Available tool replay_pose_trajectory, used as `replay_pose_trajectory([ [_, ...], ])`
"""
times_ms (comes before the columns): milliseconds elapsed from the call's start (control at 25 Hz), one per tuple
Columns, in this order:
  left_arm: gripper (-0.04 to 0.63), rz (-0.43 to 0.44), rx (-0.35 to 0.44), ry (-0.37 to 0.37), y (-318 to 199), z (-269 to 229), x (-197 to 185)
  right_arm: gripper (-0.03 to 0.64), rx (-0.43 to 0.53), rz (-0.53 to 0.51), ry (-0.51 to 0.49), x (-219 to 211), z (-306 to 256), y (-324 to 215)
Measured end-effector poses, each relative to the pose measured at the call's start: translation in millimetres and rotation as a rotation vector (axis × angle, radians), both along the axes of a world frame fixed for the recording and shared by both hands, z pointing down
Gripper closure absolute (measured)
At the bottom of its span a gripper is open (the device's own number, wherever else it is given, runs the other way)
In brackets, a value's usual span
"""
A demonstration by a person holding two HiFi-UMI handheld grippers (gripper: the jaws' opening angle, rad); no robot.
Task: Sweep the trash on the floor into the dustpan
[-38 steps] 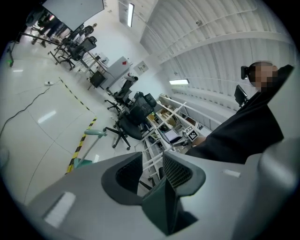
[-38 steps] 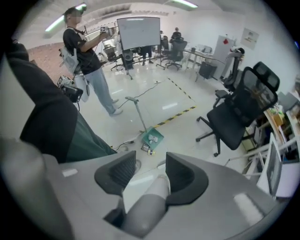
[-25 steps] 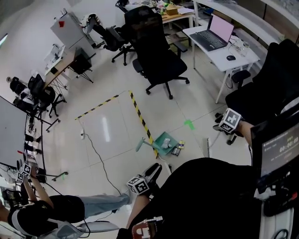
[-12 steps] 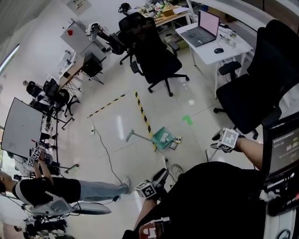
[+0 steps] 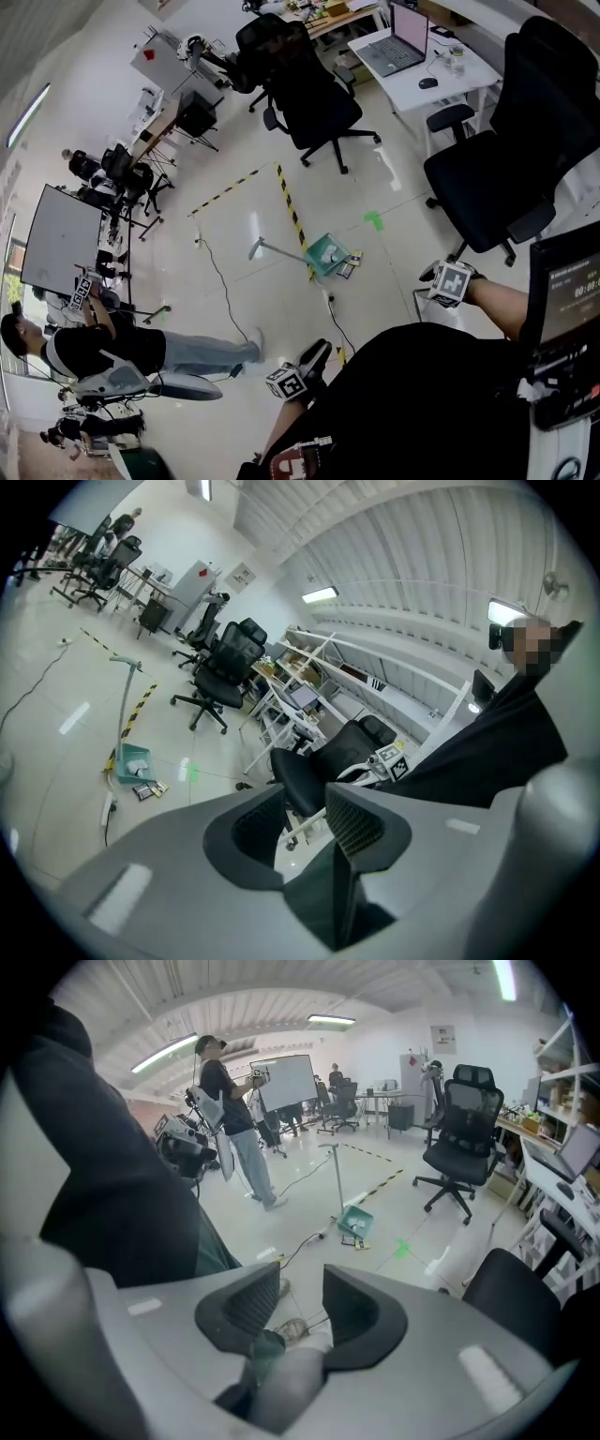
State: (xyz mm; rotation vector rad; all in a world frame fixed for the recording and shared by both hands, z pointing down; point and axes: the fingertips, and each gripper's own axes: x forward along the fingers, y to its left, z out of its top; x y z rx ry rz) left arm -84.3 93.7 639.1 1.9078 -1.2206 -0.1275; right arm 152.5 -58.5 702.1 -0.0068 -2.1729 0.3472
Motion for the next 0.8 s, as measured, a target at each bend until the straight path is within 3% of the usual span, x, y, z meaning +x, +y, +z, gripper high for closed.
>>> replay_pose_trajectory([
  [160, 0.457, -0.001, 0.016, -0.019, 1, -9, 3, 0.472, 0.016, 0.016, -0.012, 7, 0, 7],
  [440, 0.457, 0.030, 0.062, 0.014, 23, -9, 1, 0.472, 0.017, 0.026, 0.011, 0, -5, 48],
  [800, 0.457, 0.141, 0.099, 0.042, 125, 0, -37, 0.472, 0.095, 0.149, 0.057, -24, -1, 120],
])
